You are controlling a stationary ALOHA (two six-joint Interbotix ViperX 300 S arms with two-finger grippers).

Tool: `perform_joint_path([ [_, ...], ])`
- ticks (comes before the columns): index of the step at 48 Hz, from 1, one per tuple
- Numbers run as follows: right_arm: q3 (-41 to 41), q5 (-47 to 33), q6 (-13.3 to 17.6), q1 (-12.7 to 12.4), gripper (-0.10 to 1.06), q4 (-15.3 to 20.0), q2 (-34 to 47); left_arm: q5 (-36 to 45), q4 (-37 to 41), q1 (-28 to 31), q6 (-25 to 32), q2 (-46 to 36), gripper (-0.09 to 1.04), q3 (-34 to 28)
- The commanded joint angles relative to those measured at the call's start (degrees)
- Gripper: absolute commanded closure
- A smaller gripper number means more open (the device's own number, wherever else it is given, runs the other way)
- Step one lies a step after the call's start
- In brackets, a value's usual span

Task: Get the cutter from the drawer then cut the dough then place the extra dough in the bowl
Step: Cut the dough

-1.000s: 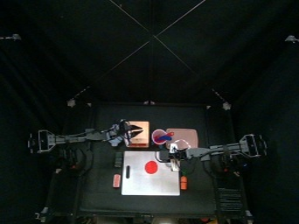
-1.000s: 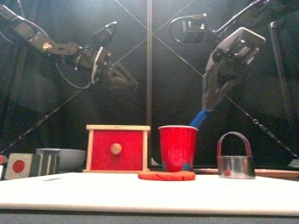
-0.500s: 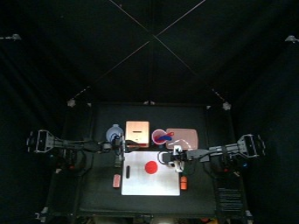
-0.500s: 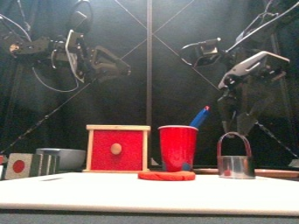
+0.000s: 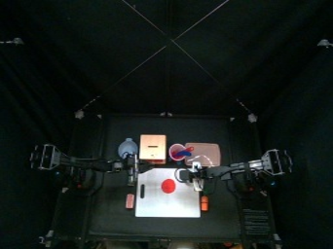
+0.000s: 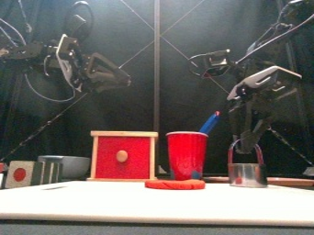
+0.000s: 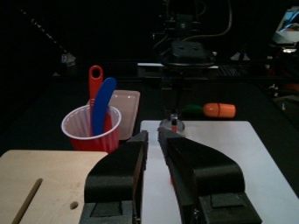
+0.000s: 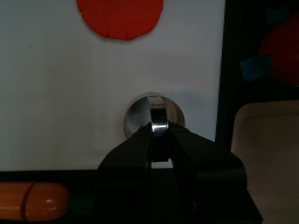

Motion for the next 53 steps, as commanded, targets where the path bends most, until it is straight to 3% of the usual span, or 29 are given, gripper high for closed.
perform_joint_path([
  [1,-4.7,0.7,0.2,1.7,0.53,0.1,-1.0,-0.6,-0.6,-0.4,0.1,-0.1,0.32,-0.2],
  [25,-22.1,4.3,0.6,3.8,0.53,0.9,12.9,-0.6,-2.5,-0.3,0.1,-0.1,0.33,3.7],
  [53,-24.7,2.5,0.5,4.0,0.53,1.1,16.0,-0.6,-7.6,-1.6,0.0,-0.2,0.33,5.4],
])
